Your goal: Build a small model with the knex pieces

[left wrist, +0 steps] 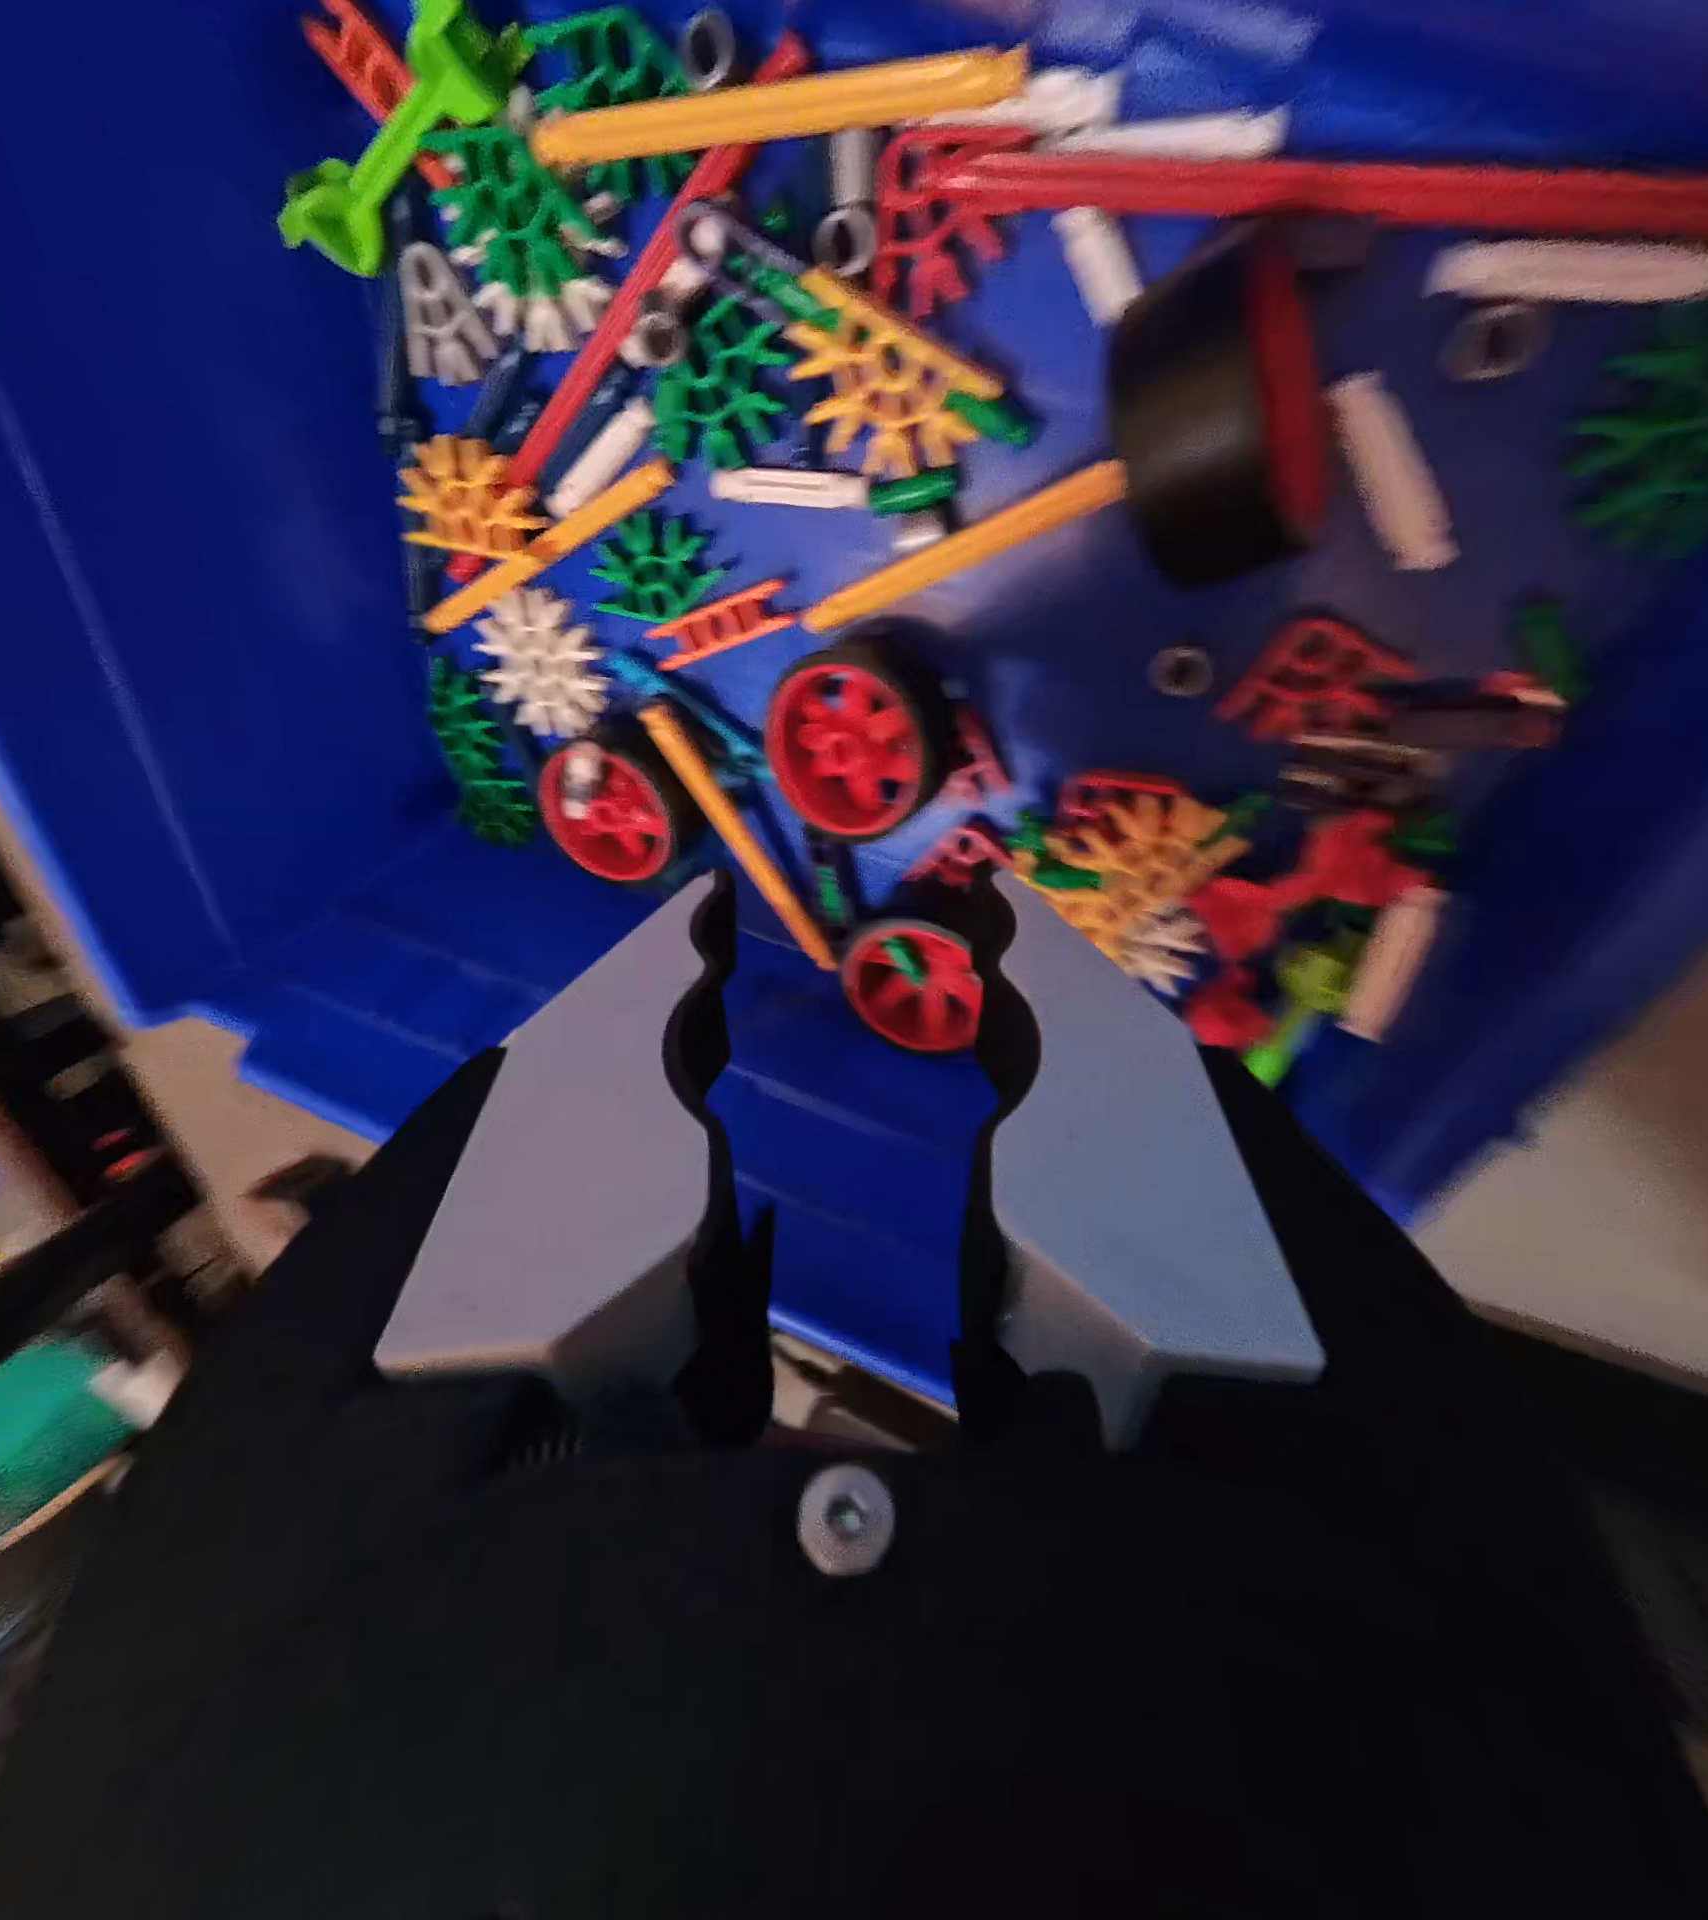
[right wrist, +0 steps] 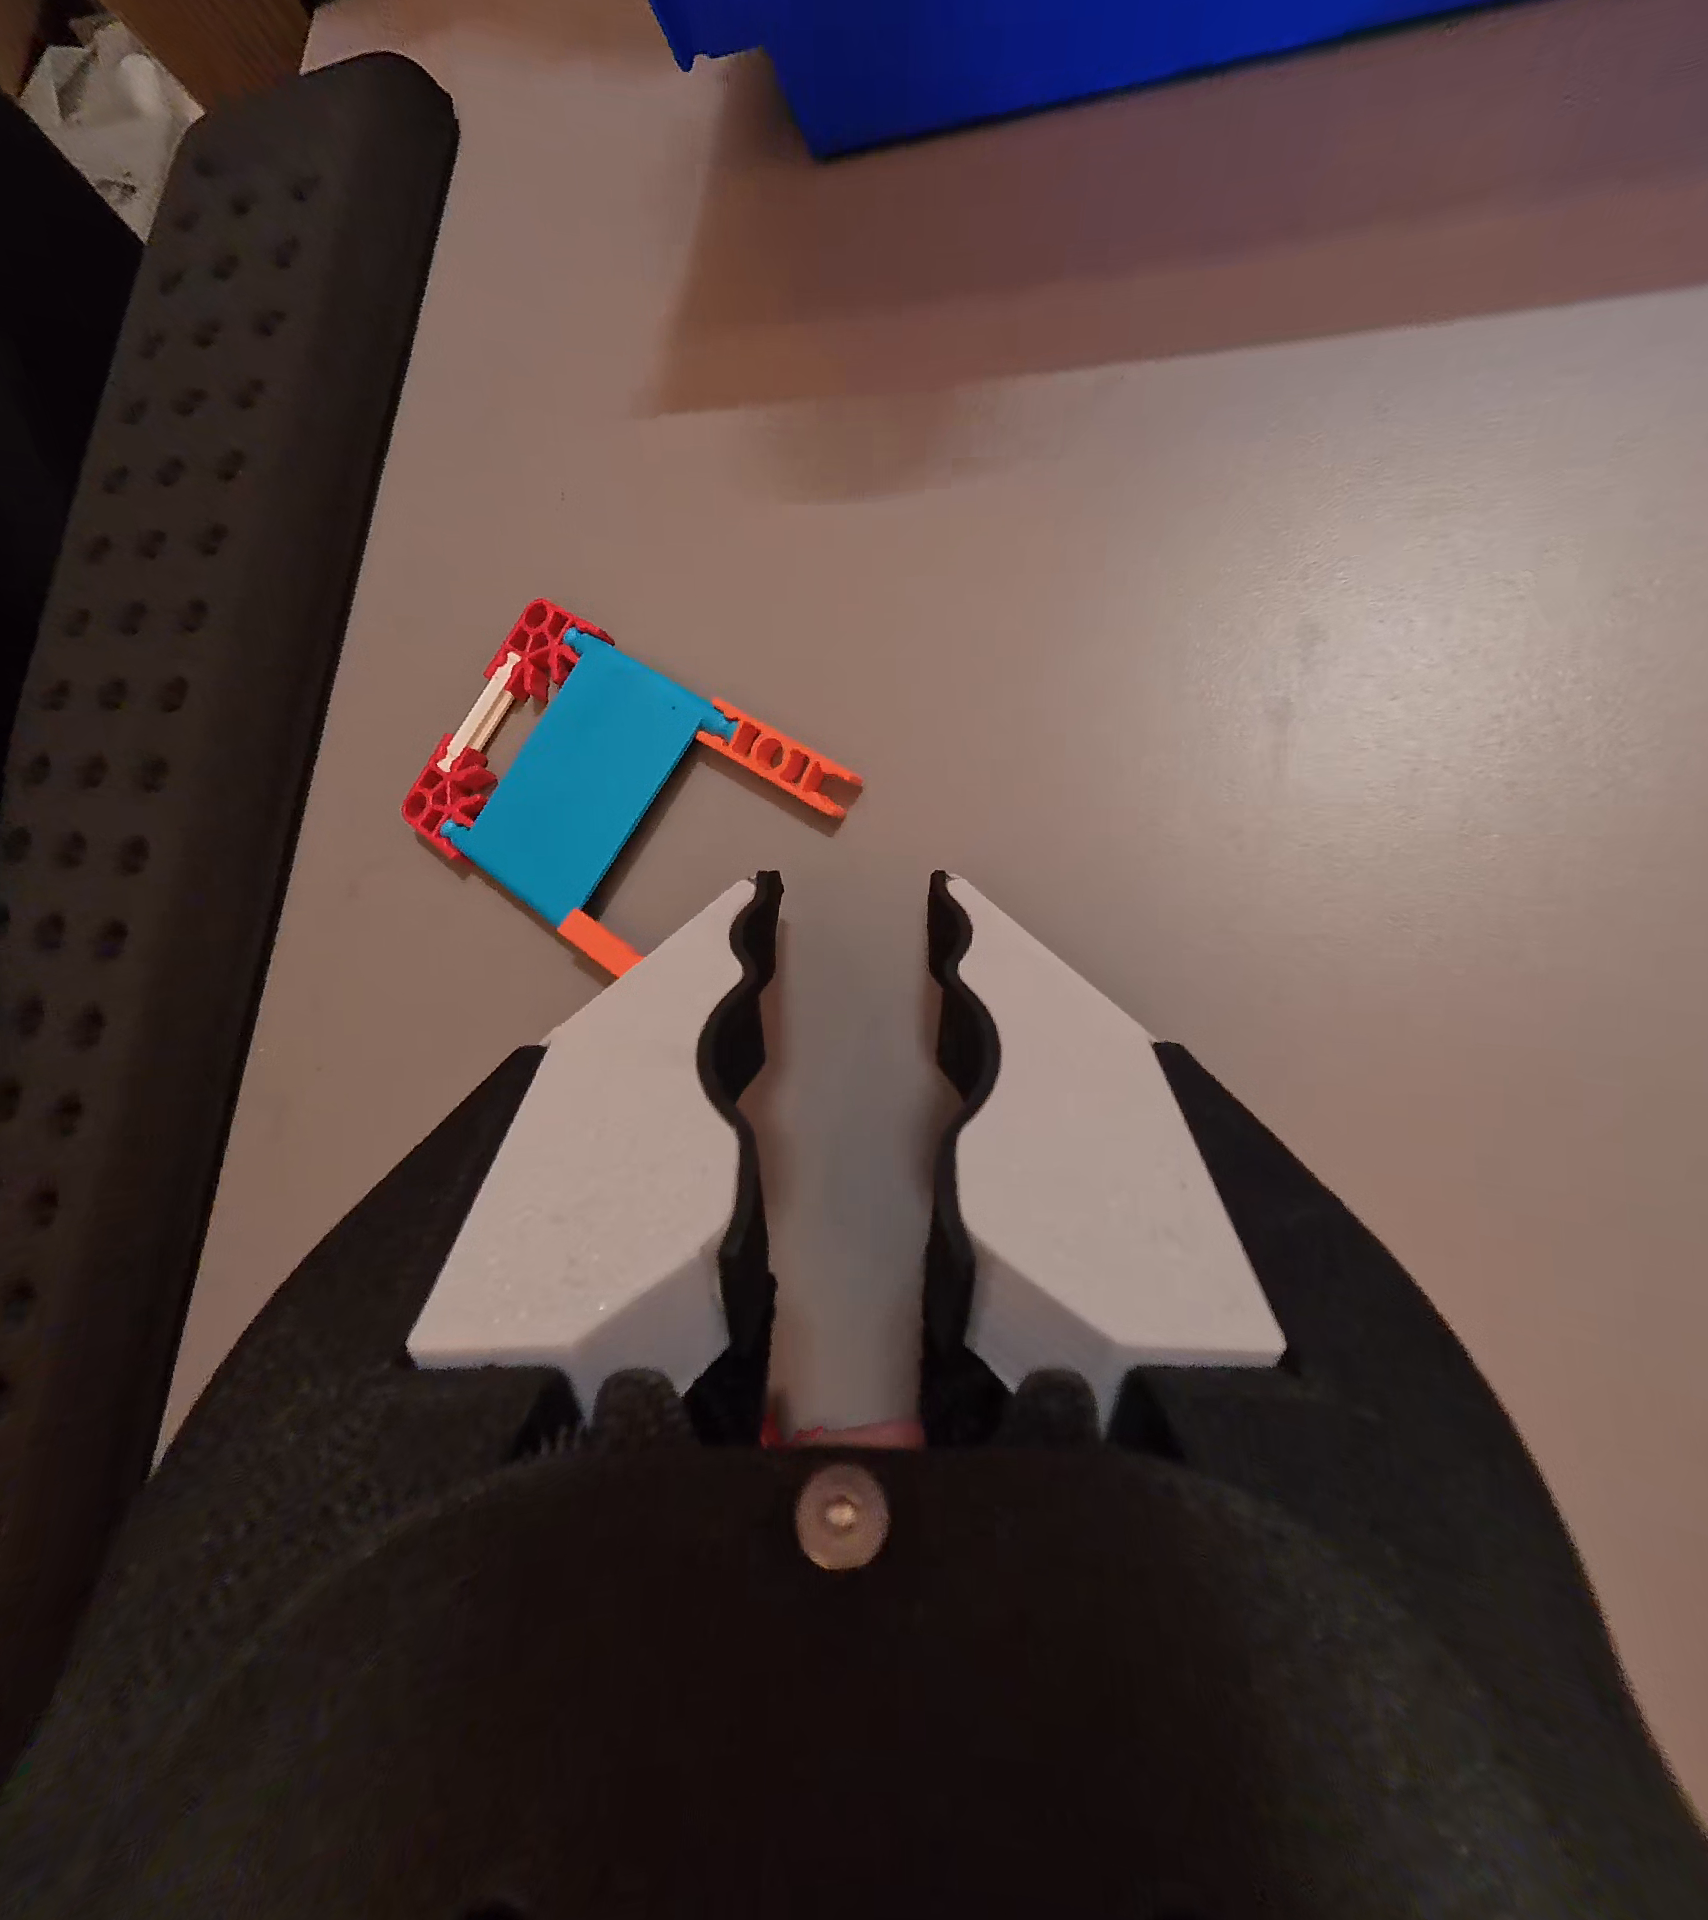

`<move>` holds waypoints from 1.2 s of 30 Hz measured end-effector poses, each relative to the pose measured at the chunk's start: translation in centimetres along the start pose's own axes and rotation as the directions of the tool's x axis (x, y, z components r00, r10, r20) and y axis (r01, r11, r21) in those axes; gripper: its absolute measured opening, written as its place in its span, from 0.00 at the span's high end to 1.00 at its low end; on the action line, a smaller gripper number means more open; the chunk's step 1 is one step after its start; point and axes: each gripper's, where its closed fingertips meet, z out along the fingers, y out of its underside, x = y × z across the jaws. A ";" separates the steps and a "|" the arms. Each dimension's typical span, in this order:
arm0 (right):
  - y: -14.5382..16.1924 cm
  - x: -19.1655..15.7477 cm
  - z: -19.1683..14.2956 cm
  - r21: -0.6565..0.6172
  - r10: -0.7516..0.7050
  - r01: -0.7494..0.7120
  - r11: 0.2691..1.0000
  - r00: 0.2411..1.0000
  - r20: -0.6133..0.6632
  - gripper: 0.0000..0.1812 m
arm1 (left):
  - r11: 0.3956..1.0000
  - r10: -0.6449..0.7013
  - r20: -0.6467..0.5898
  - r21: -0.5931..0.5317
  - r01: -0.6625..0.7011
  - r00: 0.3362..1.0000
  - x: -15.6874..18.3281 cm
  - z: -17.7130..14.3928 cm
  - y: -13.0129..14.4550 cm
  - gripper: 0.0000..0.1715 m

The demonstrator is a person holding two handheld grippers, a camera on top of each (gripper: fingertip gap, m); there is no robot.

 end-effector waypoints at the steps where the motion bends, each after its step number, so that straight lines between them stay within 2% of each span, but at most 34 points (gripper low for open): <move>1: 0.0 0.1 -0.1 0.001 0.000 0.000 1.000 1.000 -0.001 0.85 | 0.999 -0.019 -0.086 0.032 0.022 0.996 1.4 -1.1 0.0 0.76; 2: 0.0 0.1 -0.1 0.003 0.002 -0.002 1.000 1.000 0.000 0.85 | 0.998 -0.027 -0.179 0.054 0.037 0.984 3.1 -2.2 0.1 0.77; 5: 0.0 0.0 0.0 0.009 0.005 -0.006 1.000 1.000 0.010 0.85 | 0.998 0.027 -0.350 0.061 -0.005 0.936 6.8 -3.4 1.1 0.84; 7: -0.1 -0.1 0.1 0.011 0.005 -0.005 1.000 1.000 0.016 0.85 | 0.998 0.056 -0.389 0.033 -0.046 0.920 8.2 -2.3 1.7 0.89; 10: 0.0 -0.3 0.1 0.004 -0.004 0.004 1.000 1.000 0.014 0.85 | 0.996 0.059 -0.417 -0.039 -0.083 0.907 9.2 -0.7 2.8 0.89; 15: -0.1 -0.5 0.3 0.005 -0.013 0.013 1.000 1.000 0.020 0.85 | 0.997 0.031 -0.484 -0.041 -0.058 0.874 9.9 0.1 2.5 0.92; 22: -0.1 -0.4 0.2 0.014 -0.008 0.007 1.000 1.000 0.026 0.86 | 0.991 0.027 -0.516 -0.099 -0.091 0.856 10.0 1.0 2.9 0.93; 25: -0.1 -0.4 0.2 0.013 -0.010 0.010 1.000 1.000 0.026 0.86 | 0.990 0.037 -0.513 -0.097 -0.101 0.857 10.1 1.4 2.8 0.98; 32: 0.0 -0.4 -0.1 0.012 -0.013 0.013 1.000 1.000 0.017 0.86 | 0.989 0.072 -0.454 -0.084 -0.123 0.888 9.5 1.6 2.8 1.00; 36: -0.3 -0.4 -0.3 0.018 -0.020 0.020 1.000 1.000 0.011 0.86 | 0.993 0.055 -0.401 -0.074 -0.092 0.914 8.3 0.9 2.7 1.00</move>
